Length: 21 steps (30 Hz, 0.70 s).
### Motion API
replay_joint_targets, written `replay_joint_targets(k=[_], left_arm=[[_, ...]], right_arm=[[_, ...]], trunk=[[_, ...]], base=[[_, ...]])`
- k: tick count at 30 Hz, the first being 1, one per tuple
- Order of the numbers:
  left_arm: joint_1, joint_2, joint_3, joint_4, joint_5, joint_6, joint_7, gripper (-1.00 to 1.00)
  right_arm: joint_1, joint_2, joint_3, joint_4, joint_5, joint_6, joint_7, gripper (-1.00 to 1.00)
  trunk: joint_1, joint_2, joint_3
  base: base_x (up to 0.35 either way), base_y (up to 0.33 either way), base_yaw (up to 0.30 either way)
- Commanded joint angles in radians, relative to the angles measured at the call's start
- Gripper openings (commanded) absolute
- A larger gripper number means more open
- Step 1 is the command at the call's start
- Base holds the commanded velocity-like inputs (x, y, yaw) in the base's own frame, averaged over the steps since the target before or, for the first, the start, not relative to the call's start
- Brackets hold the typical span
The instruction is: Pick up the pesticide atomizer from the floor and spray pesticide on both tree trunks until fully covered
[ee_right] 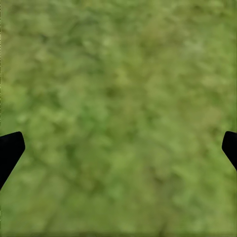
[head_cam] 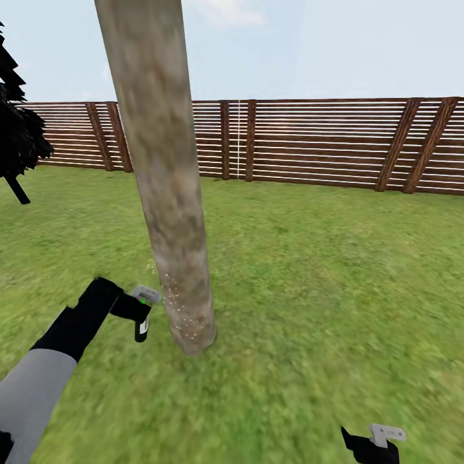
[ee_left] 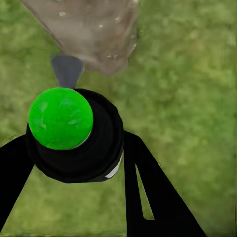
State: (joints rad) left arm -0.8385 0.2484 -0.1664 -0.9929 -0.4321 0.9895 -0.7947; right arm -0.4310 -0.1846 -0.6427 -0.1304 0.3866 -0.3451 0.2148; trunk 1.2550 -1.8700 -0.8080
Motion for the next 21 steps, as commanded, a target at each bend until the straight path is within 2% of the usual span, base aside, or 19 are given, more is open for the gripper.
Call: replay_joint_targets(k=[1,4,7,8,10,12,13,14,15,16,18,19,21], left_arm=[[0.001,0.000,0.000,0.021,0.002,-0.003,0.006,-1.00],[0.002,-0.010,-0.002,0.158,0.005,-0.020,0.069,-1.00],[0.003,-0.032,-0.001,0.245,0.007,-0.063,0.106,-1.00],[0.004,-0.053,0.000,0.299,0.011,-0.075,0.140,-1.00],[0.004,-0.089,0.000,0.337,0.012,-0.093,0.196,-1.00],[0.004,-0.125,0.009,0.361,0.016,-0.138,0.262,-1.00],[0.004,-0.158,0.062,0.385,0.041,-0.155,0.332,-1.00],[0.004,-0.181,0.117,0.403,0.060,-0.159,0.384,-1.00],[0.004,-0.198,0.166,0.424,0.071,-0.162,0.436,-1.00],[0.004,-0.208,0.198,0.444,0.080,-0.163,0.475,-1.00],[0.004,-0.215,0.229,0.516,0.086,-0.167,0.515,-1.00],[0.004,-0.212,0.234,0.572,0.086,-0.185,0.522,-1.00],[0.019,-0.210,0.236,0.611,0.085,-0.219,0.526,-1.00]], right_arm=[[0.000,0.000,0.000,0.000,0.000,0.000,0.000,1.00],[0.000,0.000,0.000,0.000,0.000,0.000,0.000,1.00],[0.000,0.001,0.000,0.000,0.000,0.000,0.000,1.00],[0.000,0.001,0.000,0.000,0.000,0.000,0.000,1.00],[0.000,0.001,0.000,0.000,0.000,0.000,0.000,1.00],[0.000,0.001,0.000,0.000,0.000,0.000,0.000,1.00],[0.000,0.001,0.000,0.000,0.000,0.000,0.000,1.00],[0.000,0.001,0.000,0.000,0.000,0.000,0.000,1.00],[0.000,0.001,0.000,0.000,0.000,0.000,0.000,1.00],[0.000,0.001,0.000,0.000,0.000,0.000,0.000,1.00],[0.000,0.001,0.000,0.000,0.000,0.000,0.000,1.00],[0.000,0.001,0.000,0.000,0.000,0.000,0.000,1.00],[0.000,0.001,0.000,0.001,0.001,0.000,0.000,1.00]], trunk=[[0.000,0.000,0.000],[0.000,0.000,0.000],[0.000,0.000,0.000],[0.000,0.000,0.000],[0.000,0.000,0.000],[0.000,0.000,0.000],[0.000,0.000,0.000],[0.000,0.000,0.000],[0.000,0.000,0.000],[0.000,0.000,0.000],[0.000,0.000,0.000],[0.000,0.000,0.000],[0.000,0.000,0.000]], base=[[0.000,0.000,0.000],[0.000,0.000,0.000],[0.000,0.000,0.000],[0.000,0.000,0.000],[0.000,0.000,0.000],[0.000,0.000,0.000],[0.000,0.000,0.000],[0.000,0.000,0.000],[0.000,0.000,0.000],[0.000,0.000,0.000],[0.000,0.000,0.000],[0.000,0.000,0.000],[0.000,0.000,0.000]])
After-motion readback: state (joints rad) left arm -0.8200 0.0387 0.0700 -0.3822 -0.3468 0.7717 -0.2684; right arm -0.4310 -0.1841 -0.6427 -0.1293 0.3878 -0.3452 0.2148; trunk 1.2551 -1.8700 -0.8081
